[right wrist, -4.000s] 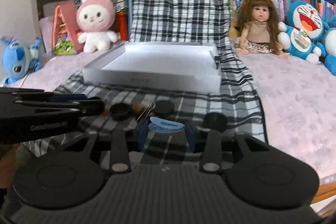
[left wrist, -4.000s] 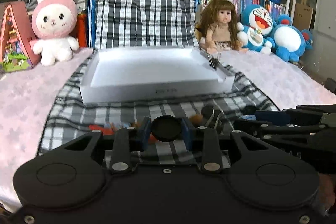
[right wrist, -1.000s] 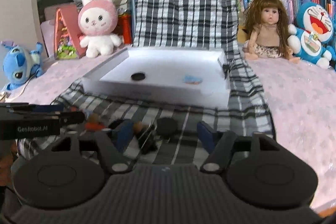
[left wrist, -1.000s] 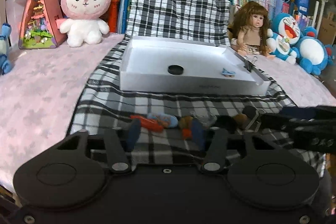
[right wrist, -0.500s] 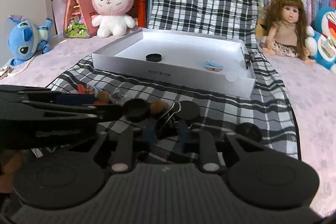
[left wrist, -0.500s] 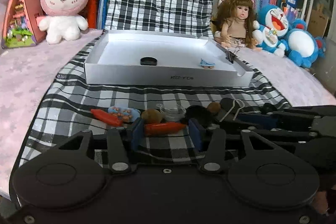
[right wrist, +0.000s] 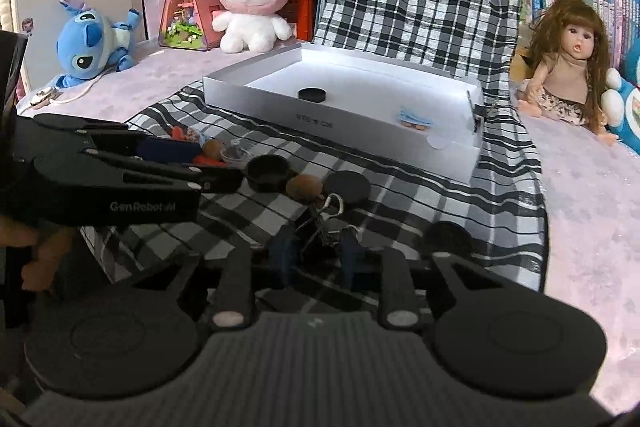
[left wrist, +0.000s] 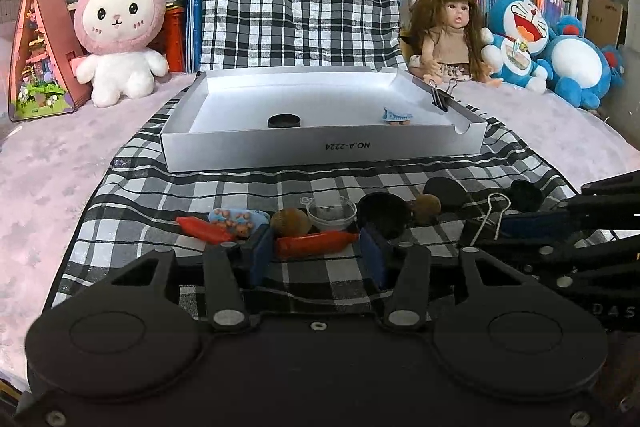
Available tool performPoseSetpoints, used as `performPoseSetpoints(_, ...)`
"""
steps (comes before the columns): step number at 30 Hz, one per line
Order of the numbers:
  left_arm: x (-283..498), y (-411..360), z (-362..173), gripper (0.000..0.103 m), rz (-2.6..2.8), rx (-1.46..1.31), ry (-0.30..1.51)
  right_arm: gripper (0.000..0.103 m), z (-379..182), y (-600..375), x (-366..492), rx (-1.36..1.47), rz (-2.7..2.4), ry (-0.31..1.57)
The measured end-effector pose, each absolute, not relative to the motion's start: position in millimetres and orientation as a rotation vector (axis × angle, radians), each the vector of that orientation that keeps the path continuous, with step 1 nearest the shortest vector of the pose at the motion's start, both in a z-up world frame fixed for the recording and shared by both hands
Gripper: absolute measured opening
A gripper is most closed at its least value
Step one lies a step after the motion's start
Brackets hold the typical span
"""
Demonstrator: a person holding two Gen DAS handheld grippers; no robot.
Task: Organize rigid objects
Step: 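Grasp the orange-red stick with the left tool while the right grasps a black binder clip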
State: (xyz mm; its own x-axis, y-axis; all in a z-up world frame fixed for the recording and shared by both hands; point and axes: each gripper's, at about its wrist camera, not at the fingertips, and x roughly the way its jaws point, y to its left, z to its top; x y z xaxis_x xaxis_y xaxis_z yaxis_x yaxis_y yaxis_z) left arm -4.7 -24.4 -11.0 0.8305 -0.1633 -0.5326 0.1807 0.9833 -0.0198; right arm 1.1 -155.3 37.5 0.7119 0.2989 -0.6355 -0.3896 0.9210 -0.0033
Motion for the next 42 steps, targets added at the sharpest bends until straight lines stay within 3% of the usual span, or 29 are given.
performPoseSetpoints(7, -5, -22, -11, 0.047, -0.176, 0.041, 0.558, 0.059, 38, -169, -2, -0.154, 0.315, 0.687)
performPoseSetpoints(19, -7, -16, -12, 0.046, -0.151, 0.041, 0.551, 0.062, 46, -185, 1, 0.051, 0.226, 0.707)
performPoseSetpoints(31, -1, -17, -15, 0.047, -0.122, 0.009, 0.540, 0.067, 37, -153, 6, -0.019, 0.158, 0.640)
performPoseSetpoints(36, -7, -22, -19, 0.042, -0.143, 0.039, 0.515, 0.067, 30, -151, 9, -0.019, 0.135, 0.645)
performPoseSetpoints(39, -10, -23, -17, 0.042, -0.153, 0.029, 0.514, 0.036, 29, -150, 8, -0.020, 0.115, 0.654)
performPoseSetpoints(42, -12, -21, -11, 0.042, -0.168, 0.003, 0.521, 0.037, 33, -151, 8, -0.004, 0.120, 0.654)
